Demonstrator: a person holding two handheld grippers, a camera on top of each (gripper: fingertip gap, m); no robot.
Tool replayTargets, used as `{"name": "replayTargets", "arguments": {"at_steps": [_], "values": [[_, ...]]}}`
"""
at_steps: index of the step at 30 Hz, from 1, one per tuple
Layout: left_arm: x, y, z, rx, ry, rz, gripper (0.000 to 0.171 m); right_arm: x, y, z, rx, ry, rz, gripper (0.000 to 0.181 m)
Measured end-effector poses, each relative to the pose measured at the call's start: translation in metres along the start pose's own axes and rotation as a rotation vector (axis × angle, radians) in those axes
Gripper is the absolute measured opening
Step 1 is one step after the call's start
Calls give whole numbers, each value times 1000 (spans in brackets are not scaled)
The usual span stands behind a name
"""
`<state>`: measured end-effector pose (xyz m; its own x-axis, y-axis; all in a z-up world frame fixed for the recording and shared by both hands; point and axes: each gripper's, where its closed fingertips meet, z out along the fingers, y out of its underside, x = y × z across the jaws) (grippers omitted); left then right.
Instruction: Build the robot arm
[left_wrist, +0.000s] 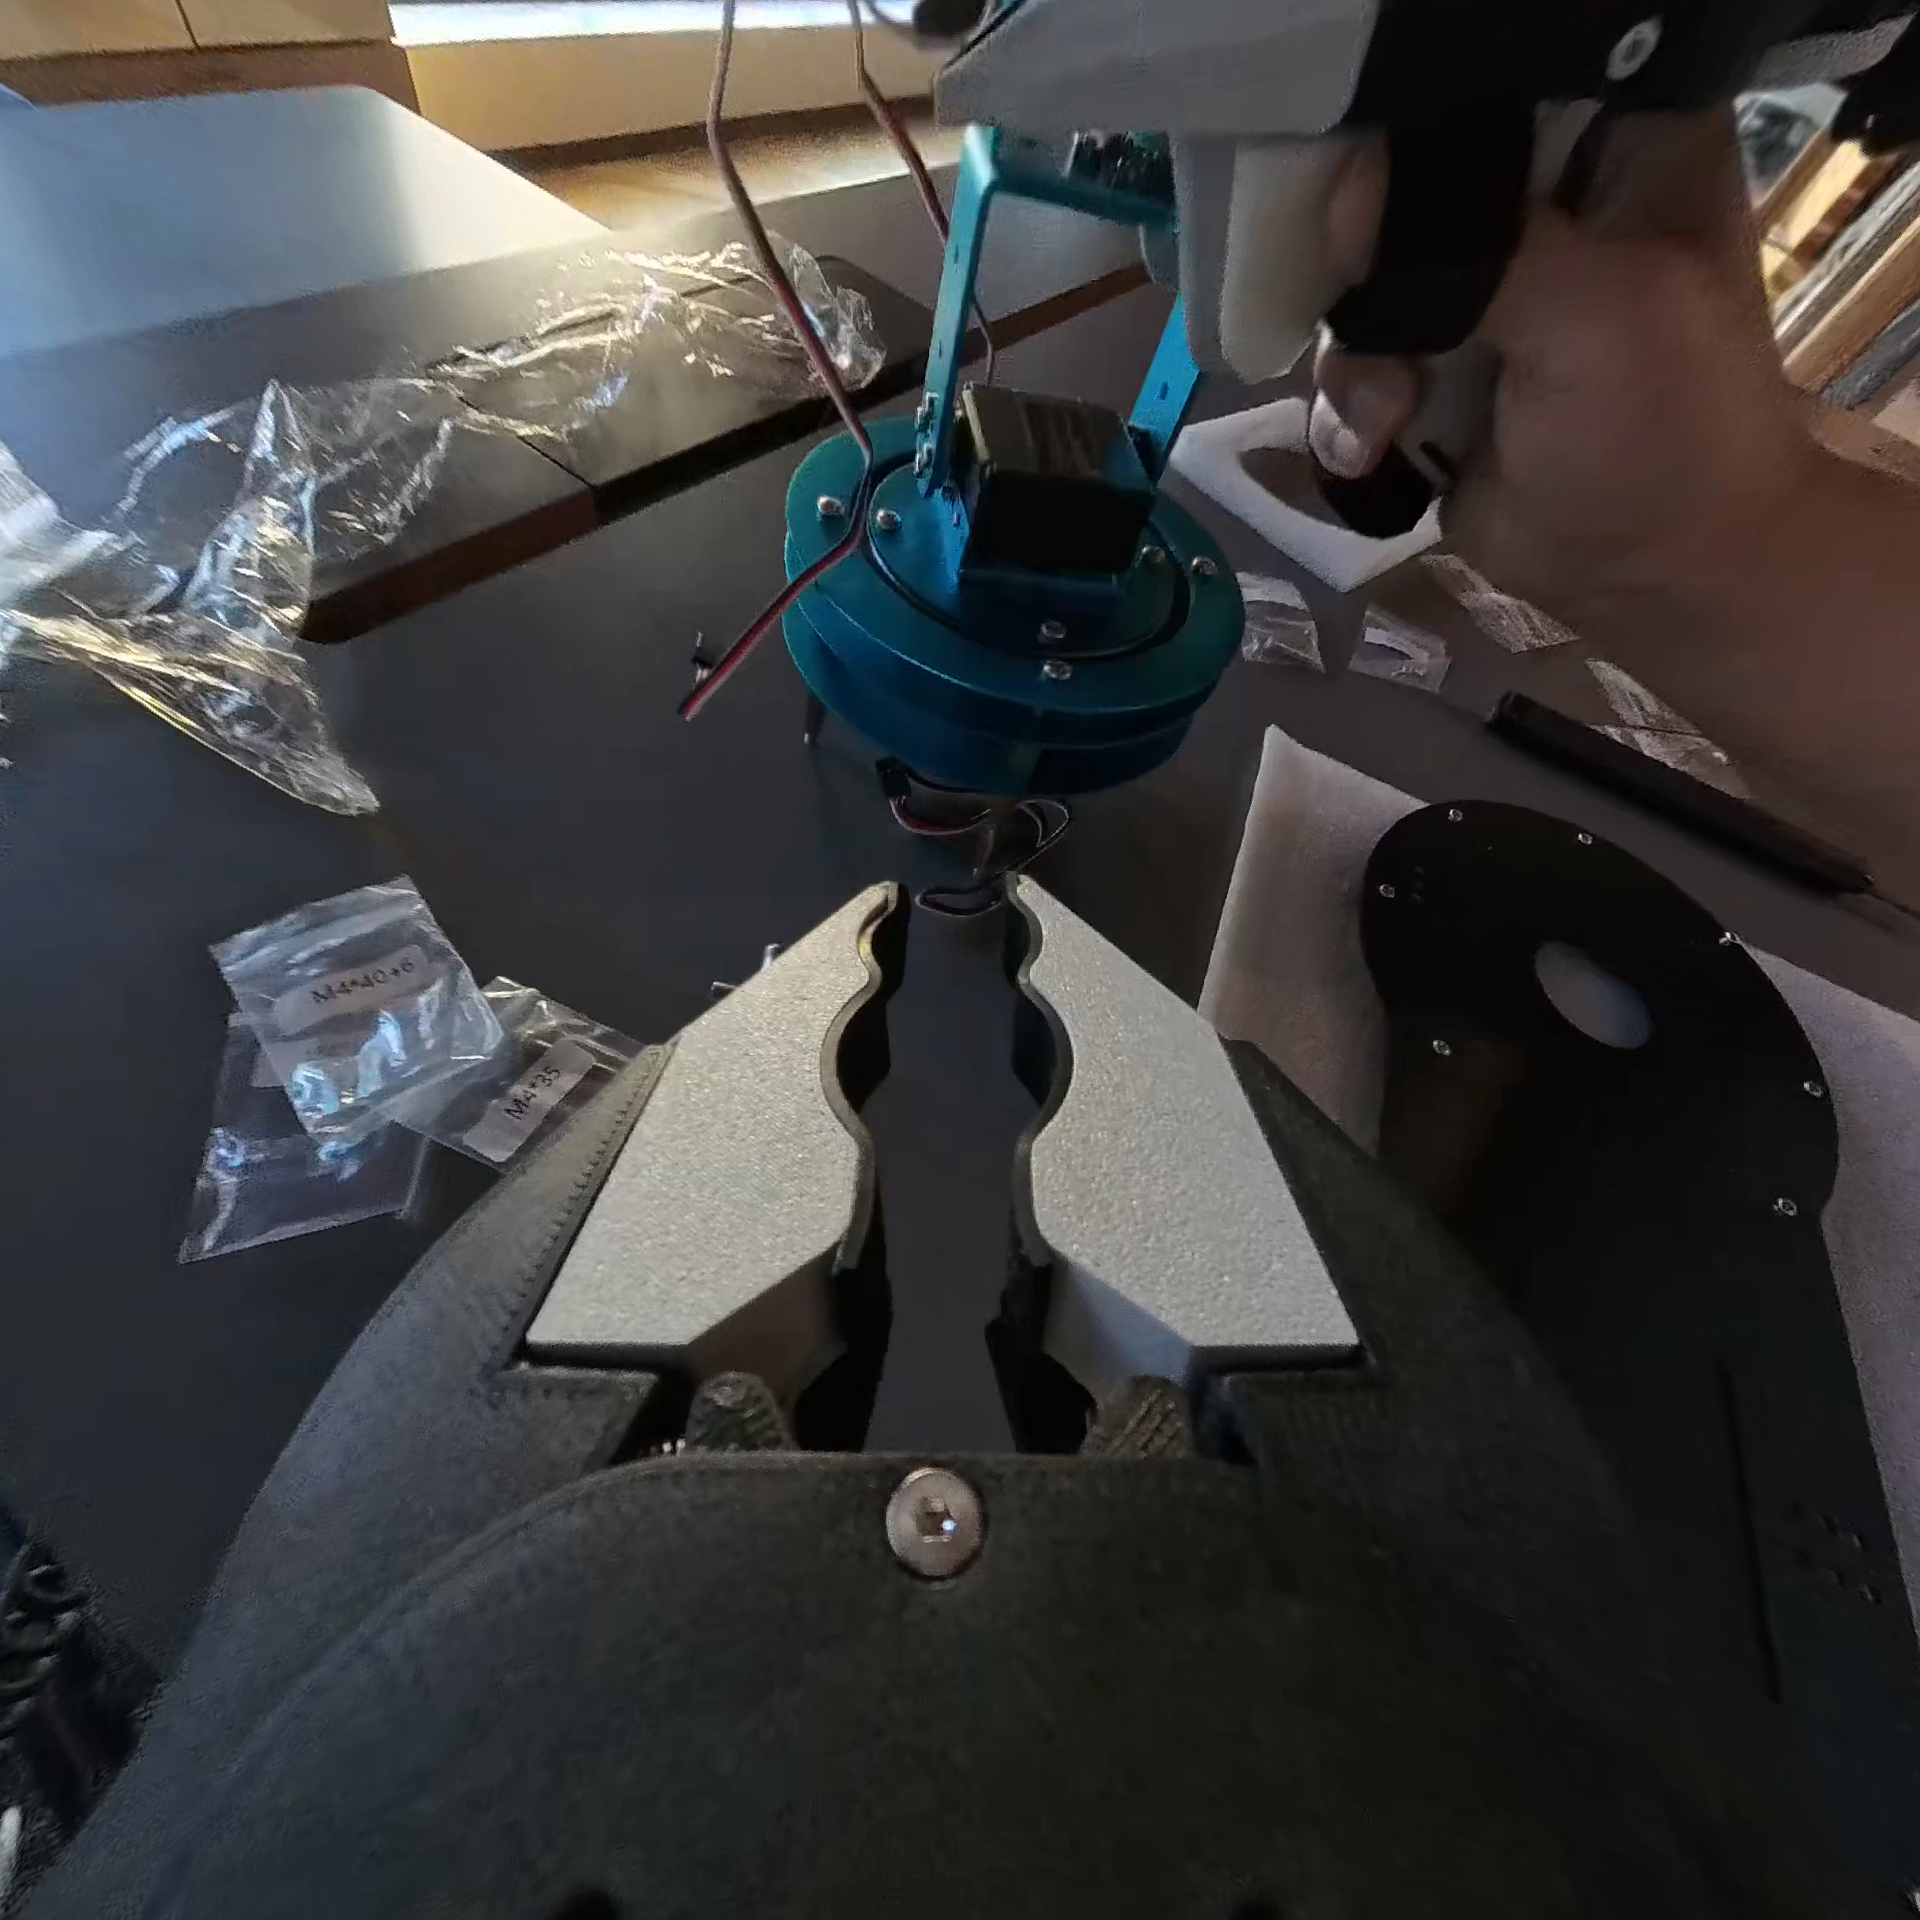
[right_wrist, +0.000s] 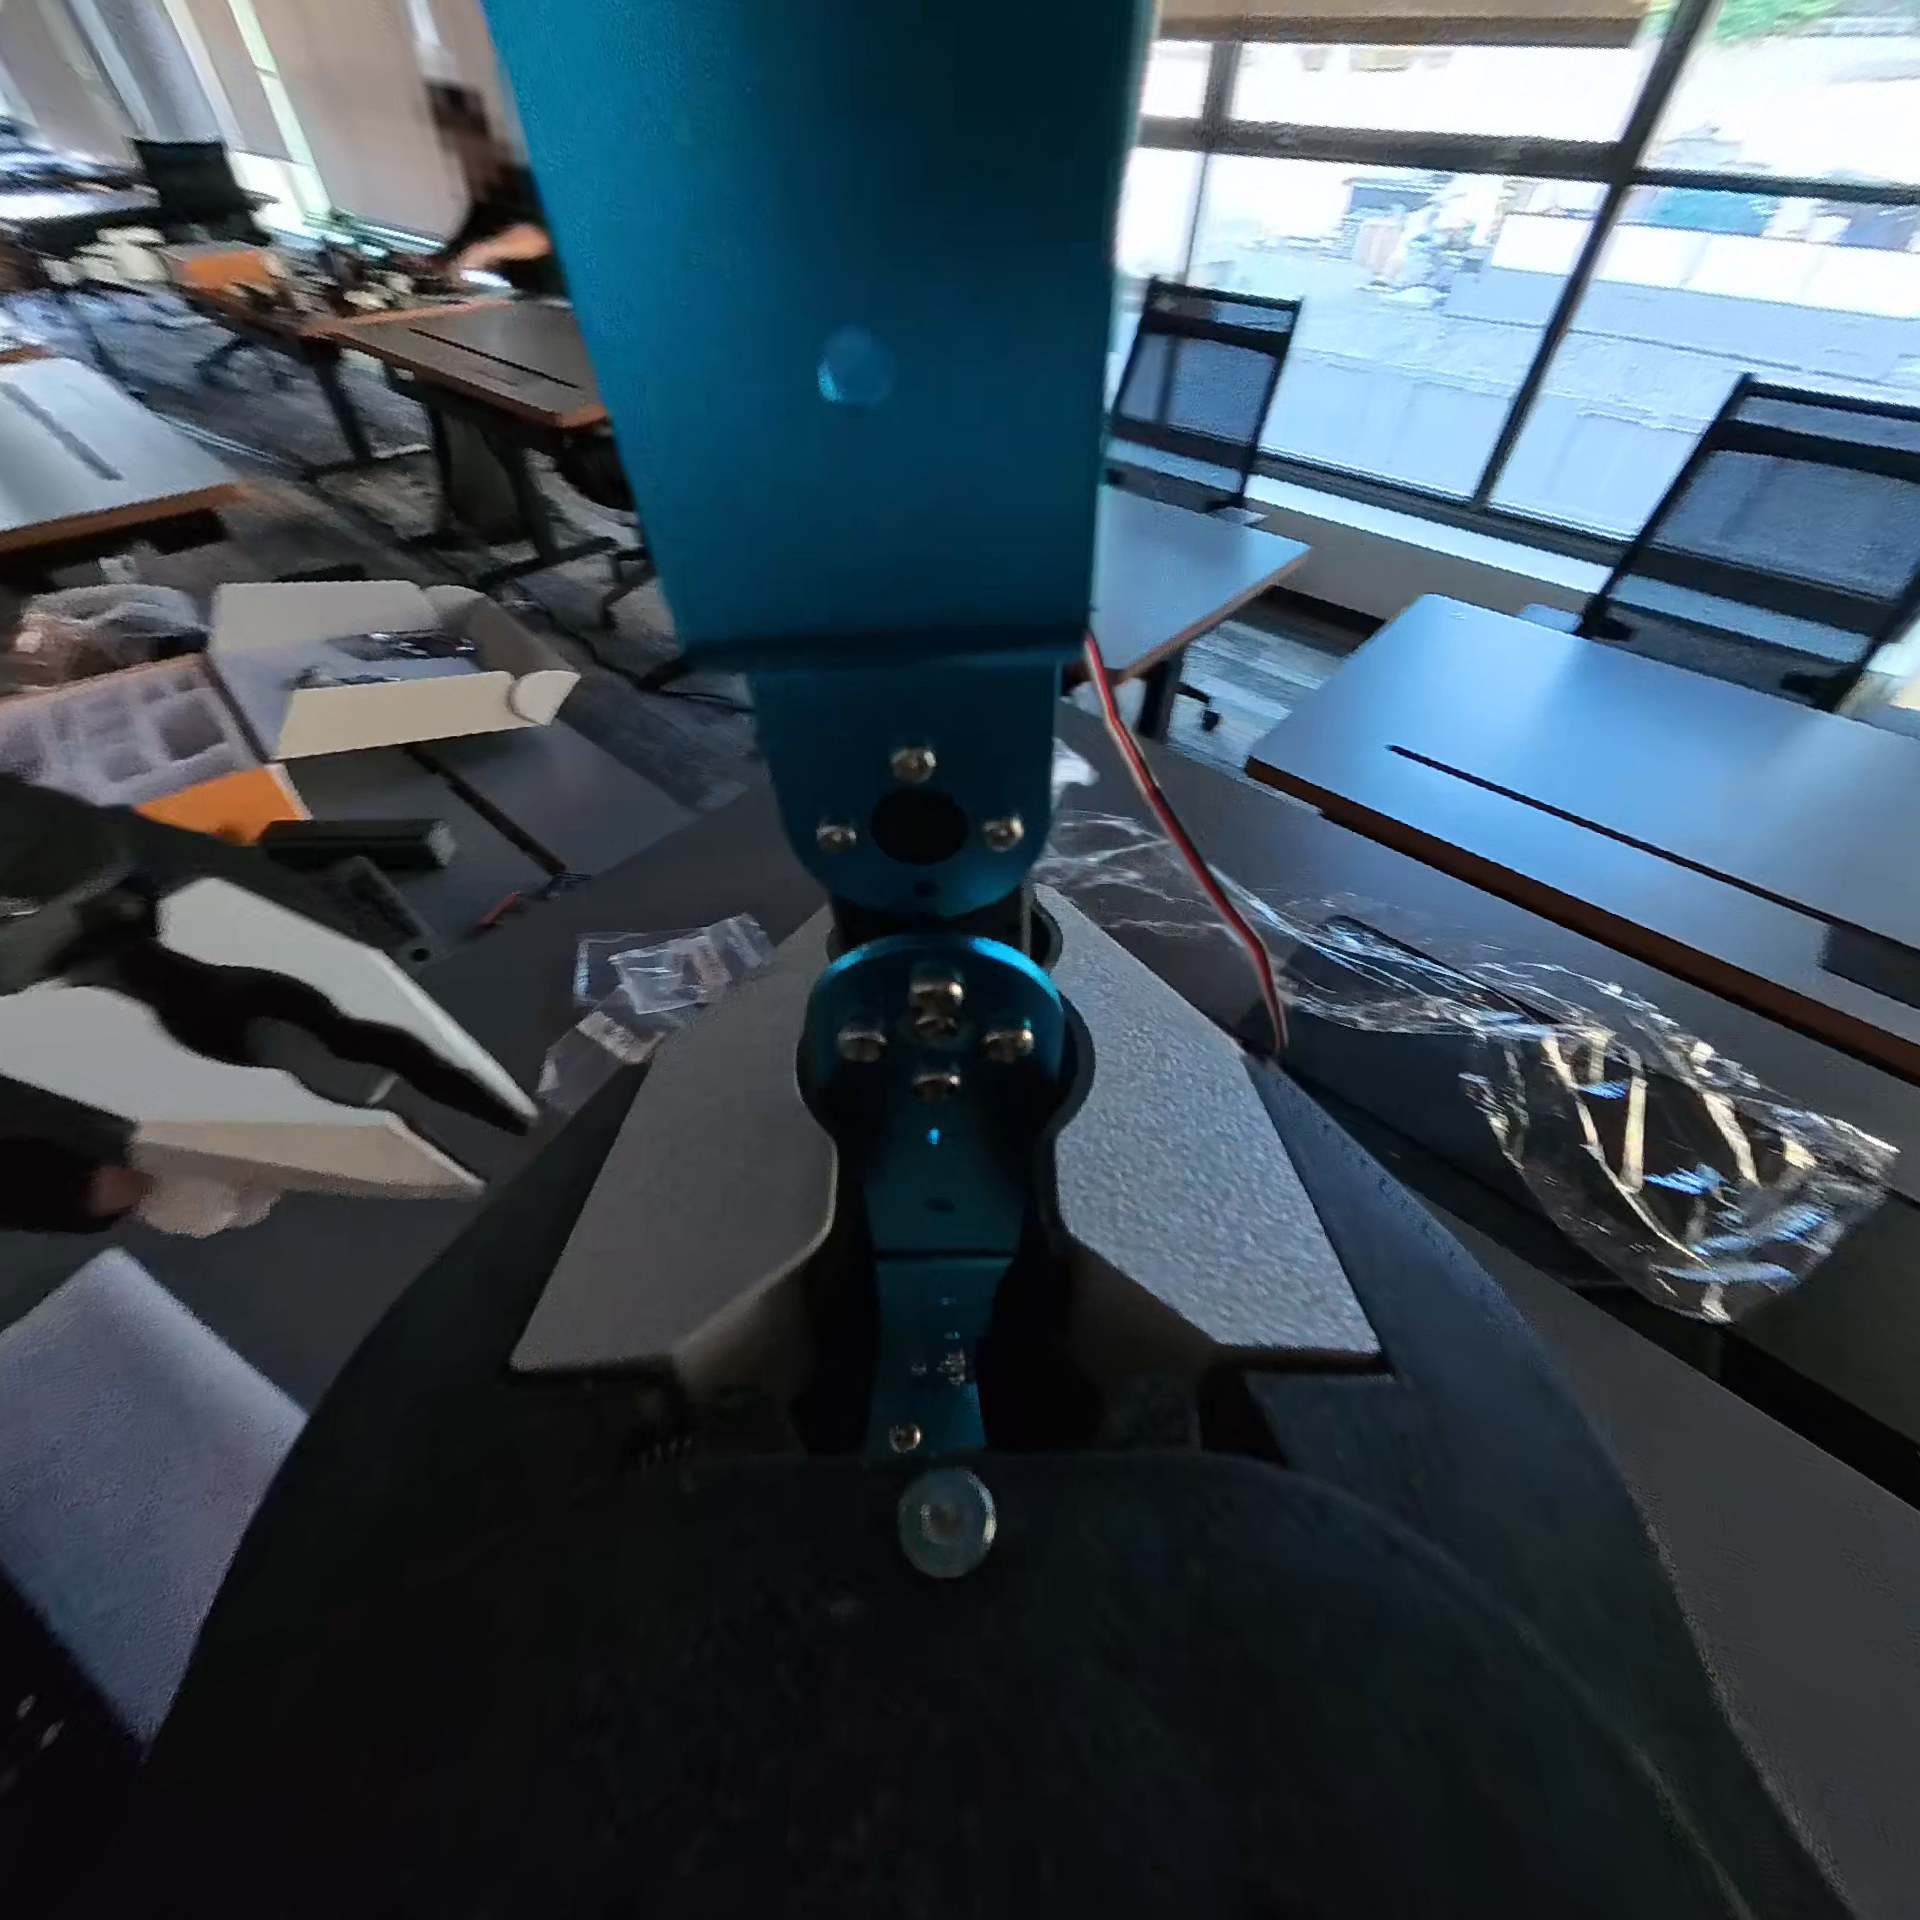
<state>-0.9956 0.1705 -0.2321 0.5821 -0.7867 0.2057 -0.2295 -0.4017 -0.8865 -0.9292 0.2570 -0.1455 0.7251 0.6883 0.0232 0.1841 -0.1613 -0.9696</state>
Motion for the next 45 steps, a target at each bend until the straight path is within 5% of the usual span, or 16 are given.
{"name": "replayTargets", "arguments": {"at_steps": [5,17,24,31,36,40,45], "values": [[-4,2,7,-10,27,-17,20,-15,-1,-5,7,-138,-55,23],[34,-59,21,133,217,86,30,-44,5,-19,-58,-520,-127,24],[26,-50,27,94,180,80,32,-45,6,-24,-55,-611,-156,24],[20,-43,23,104,162,32,32,-36,-33,-40,130,-641,41,36],[26,-46,11,133,144,24,31,-26,-17,-50,108,-521,-122,36],[31,-48,3,134,124,27,33,-20,-14,-65,98,-521,-51,48],[52,-37,-27,172,91,20,30,0,26,-139,8,-465,-86,50]]}}
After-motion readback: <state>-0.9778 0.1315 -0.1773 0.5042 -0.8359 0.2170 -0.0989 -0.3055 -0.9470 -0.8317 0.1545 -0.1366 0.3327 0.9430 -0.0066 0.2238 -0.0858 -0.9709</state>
